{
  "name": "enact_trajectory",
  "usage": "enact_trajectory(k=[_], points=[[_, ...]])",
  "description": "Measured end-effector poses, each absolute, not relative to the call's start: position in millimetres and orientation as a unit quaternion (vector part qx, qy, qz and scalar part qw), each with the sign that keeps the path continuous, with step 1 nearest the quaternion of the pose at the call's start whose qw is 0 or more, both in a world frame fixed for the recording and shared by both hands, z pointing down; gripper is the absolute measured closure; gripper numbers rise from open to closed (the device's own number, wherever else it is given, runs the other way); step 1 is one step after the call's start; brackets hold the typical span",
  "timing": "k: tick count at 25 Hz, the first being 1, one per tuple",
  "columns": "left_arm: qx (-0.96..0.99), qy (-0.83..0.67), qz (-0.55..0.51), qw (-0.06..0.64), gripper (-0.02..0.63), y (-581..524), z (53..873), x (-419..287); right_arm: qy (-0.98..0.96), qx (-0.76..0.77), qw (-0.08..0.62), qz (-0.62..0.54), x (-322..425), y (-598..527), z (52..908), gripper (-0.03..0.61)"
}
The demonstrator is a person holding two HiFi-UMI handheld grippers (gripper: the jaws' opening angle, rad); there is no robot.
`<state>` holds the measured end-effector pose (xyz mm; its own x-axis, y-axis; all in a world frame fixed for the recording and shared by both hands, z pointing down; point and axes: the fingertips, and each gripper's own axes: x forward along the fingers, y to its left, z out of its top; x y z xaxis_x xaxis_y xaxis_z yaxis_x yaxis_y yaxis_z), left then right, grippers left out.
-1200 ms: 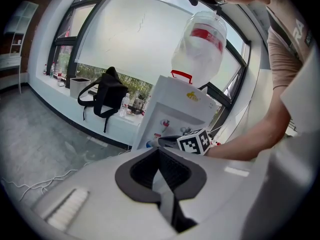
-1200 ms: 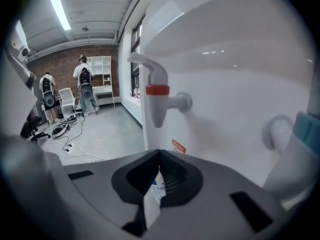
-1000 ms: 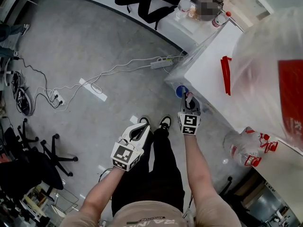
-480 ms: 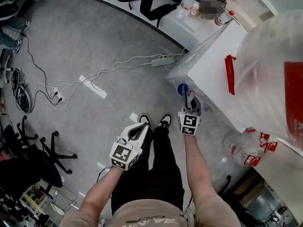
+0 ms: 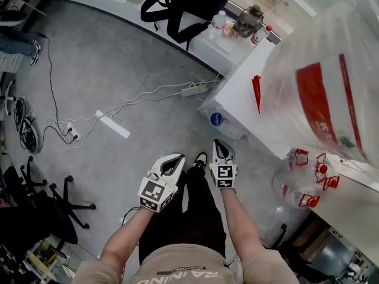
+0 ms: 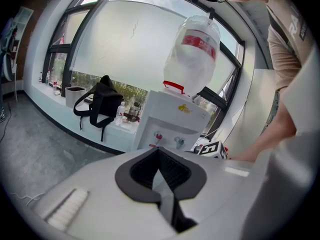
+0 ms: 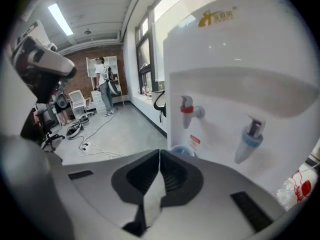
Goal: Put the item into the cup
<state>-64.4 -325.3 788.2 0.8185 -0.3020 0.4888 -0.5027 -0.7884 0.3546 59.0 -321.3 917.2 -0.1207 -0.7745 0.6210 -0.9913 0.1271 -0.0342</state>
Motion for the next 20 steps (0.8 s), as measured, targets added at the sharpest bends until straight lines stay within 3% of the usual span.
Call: enact_trajectory(k=[10, 20], points=[[0.945, -0.203, 0.182, 0.181, 0.606, -344, 697, -32, -0.755, 0.601, 0.17, 0.199, 34, -330, 776, 0.568], [0.951, -0.217, 0.166, 0.142, 0.606, -348, 612, -29, -0.782, 0.586, 0.154, 0.145, 37, -309, 642, 0.568]])
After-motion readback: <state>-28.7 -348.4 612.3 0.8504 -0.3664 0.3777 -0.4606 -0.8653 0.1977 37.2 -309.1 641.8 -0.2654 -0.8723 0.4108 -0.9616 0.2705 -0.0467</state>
